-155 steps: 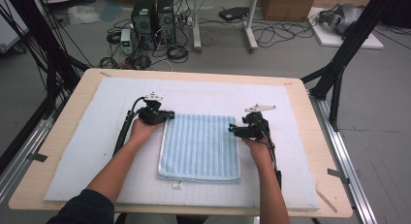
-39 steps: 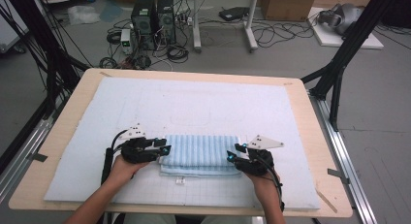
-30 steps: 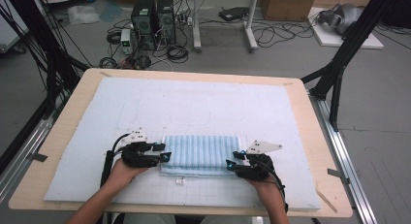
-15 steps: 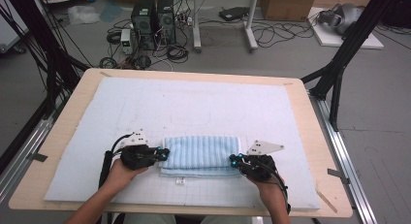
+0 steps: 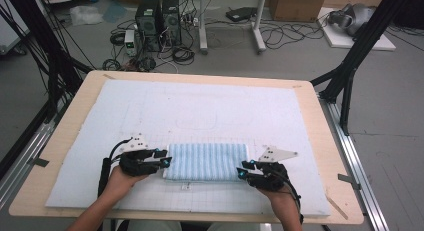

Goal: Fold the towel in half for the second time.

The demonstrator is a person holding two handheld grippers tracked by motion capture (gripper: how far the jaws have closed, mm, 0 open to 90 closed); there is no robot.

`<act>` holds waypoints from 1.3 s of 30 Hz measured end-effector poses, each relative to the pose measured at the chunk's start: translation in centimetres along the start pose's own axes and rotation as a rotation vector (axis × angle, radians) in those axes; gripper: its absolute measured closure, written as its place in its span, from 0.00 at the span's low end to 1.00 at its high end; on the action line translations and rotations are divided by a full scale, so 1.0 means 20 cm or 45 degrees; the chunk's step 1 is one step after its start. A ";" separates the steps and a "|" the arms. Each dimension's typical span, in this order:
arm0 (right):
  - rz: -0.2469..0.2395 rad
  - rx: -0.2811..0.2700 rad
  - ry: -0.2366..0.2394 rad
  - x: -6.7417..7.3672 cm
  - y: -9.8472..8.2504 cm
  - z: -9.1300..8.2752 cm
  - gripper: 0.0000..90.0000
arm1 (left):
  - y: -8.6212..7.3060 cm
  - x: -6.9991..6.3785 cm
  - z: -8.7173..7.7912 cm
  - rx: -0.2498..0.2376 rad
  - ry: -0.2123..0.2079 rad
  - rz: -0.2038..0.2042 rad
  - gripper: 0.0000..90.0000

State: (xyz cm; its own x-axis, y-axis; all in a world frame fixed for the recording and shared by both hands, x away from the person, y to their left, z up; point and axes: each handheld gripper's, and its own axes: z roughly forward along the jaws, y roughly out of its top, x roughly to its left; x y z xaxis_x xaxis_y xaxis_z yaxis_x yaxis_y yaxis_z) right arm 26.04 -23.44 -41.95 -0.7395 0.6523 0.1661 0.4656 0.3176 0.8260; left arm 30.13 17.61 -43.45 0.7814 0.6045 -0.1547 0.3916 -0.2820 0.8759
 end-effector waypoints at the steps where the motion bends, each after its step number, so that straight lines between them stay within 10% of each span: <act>1: 0.012 -0.030 -0.002 -0.01 0.00 0.00 0.73 | 0.01 0.01 0.01 0.002 0.007 -0.002 0.74; 7: -0.023 0.139 -0.059 -0.04 -0.05 0.12 0.75 | -0.01 0.04 0.12 0.123 0.059 0.008 0.75; 12: -0.029 0.146 -0.065 -0.04 -0.06 0.10 0.67 | -0.01 0.04 0.13 0.139 0.095 -0.009 0.72; 20: 0.016 -0.020 -0.172 -0.07 -0.05 -0.01 0.40 | -0.01 0.11 0.03 -0.048 0.042 -0.107 0.48; 26: 0.026 -0.055 -0.275 -0.08 -0.03 -0.04 0.28 | 0.01 0.13 -0.05 -0.197 0.035 -0.089 0.34; 39: -0.043 -0.132 -0.449 -0.12 -0.03 -0.11 0.13 | -0.01 0.19 -0.15 -0.287 0.100 -0.076 0.24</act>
State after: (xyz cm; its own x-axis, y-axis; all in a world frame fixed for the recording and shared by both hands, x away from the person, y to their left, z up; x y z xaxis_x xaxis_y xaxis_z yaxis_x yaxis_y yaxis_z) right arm 26.45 -26.71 -41.54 -0.5321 0.8456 -0.0437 0.3786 0.2837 0.8810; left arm 31.45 22.22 -42.78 0.7163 0.6739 -0.1811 0.3111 -0.0761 0.9473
